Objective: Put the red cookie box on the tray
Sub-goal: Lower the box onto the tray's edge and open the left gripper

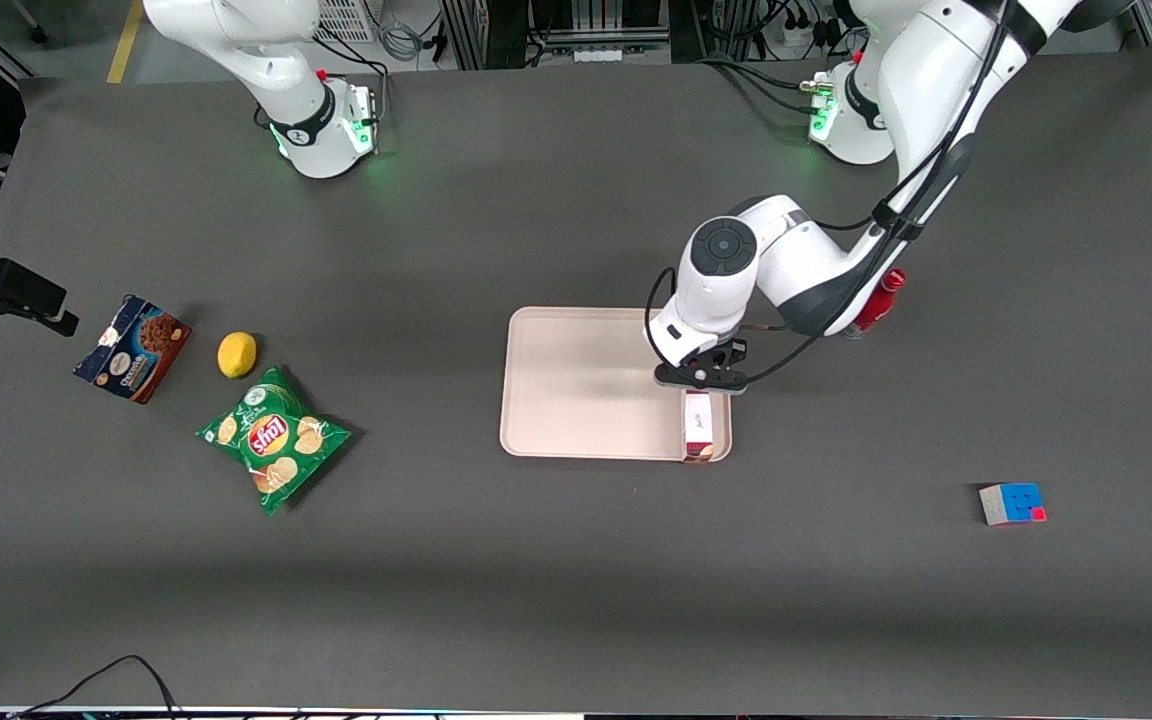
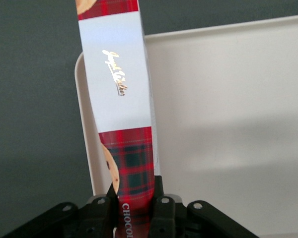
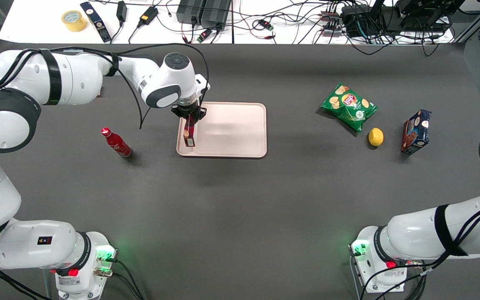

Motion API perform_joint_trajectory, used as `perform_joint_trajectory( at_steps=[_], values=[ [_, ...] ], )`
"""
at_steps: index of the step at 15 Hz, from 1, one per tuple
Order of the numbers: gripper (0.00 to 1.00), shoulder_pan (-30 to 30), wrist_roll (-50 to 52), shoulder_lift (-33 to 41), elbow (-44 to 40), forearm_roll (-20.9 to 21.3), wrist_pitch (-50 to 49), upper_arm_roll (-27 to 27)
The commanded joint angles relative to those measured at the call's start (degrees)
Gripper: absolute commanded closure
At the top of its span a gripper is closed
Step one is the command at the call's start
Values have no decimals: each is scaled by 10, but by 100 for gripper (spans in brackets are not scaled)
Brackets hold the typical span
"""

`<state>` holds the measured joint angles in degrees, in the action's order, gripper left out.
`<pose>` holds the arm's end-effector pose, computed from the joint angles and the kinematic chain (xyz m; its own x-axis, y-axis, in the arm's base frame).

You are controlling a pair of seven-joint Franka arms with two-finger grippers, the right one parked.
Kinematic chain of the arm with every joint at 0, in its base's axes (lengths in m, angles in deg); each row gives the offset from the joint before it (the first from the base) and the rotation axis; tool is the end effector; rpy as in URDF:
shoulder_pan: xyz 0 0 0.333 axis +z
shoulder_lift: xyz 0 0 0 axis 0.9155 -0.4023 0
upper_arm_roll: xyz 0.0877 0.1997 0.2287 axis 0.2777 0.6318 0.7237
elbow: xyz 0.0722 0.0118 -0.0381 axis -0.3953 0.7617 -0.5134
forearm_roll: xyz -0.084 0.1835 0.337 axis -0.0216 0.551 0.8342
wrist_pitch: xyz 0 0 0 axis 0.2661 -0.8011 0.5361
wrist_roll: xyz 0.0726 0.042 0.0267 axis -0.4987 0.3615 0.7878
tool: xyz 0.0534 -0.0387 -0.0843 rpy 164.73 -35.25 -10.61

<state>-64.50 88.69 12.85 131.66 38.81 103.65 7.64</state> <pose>0.4927 -0.3607 0.2524 0.9899 -0.1385 0.0312 -0.1375 -0.9899 -0.0337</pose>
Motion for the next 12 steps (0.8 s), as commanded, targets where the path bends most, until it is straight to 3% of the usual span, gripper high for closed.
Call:
perform_joint_trajectory(
  at_steps=[1, 6, 9, 12],
  values=[
    [84, 1, 18, 36, 33, 8, -5, -4],
    [79, 2, 18, 33, 36, 7, 9, -4],
    [29, 2, 18, 28, 32, 4, 17, -4],
    [1, 3, 17, 24, 31, 3, 24, -2]
  ],
)
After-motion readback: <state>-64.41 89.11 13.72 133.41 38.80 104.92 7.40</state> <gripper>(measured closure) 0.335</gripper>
